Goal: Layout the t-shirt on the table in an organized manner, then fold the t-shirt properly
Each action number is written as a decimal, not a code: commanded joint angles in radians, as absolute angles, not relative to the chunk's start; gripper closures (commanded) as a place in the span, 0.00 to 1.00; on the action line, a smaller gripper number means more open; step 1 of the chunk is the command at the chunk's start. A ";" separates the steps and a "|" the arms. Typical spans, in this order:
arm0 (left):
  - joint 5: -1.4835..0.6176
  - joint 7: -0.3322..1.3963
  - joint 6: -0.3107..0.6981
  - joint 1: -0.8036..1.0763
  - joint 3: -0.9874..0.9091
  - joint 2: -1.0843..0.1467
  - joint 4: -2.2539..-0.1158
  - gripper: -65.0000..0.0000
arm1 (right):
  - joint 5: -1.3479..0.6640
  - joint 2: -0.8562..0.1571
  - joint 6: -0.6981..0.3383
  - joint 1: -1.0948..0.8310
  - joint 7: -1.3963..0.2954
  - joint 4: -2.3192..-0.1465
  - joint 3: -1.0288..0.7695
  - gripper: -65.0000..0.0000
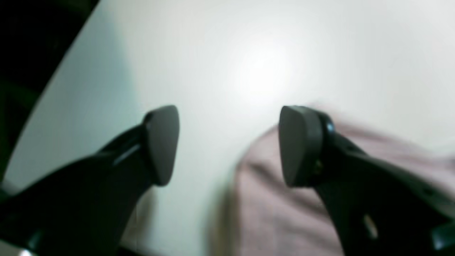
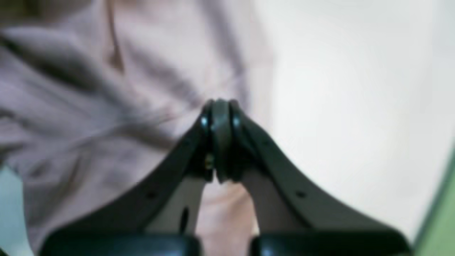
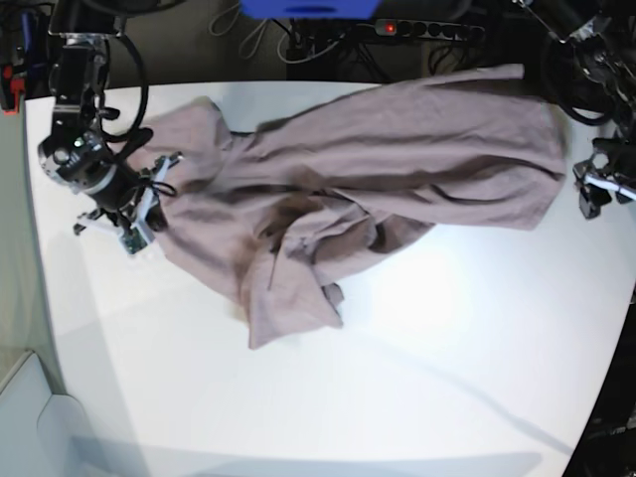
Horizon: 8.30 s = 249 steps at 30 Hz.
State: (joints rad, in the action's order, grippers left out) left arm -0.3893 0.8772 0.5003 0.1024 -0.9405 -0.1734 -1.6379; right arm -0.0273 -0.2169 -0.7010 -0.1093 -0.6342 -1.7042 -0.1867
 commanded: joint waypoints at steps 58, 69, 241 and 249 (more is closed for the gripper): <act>-0.246 1.069 0.512 -0.027 -0.102 -0.051 -1.873 0.34 | -0.028 -0.208 -0.698 -0.035 -0.610 -1.491 -0.101 1.00; 0.199 0.918 0.512 -0.091 0.246 -0.073 -1.788 0.33 | -0.028 -0.205 -0.698 -0.033 -0.610 -1.491 -0.101 1.00; -0.242 0.671 0.595 -0.073 -0.318 -0.366 -1.288 0.62 | -0.028 -0.226 -0.698 0.076 -0.602 -1.411 -0.048 1.00; -0.248 0.671 0.595 -0.084 -0.317 -0.364 -1.290 0.62 | -0.028 -0.331 -0.698 -0.113 -0.607 -1.469 -0.051 1.00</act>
State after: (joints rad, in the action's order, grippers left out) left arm -0.2359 0.6926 0.5953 -0.0624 -0.3126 -0.3485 -1.2709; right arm -0.0639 -0.3183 -0.6880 -0.0990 -0.5449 -1.4704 -0.0498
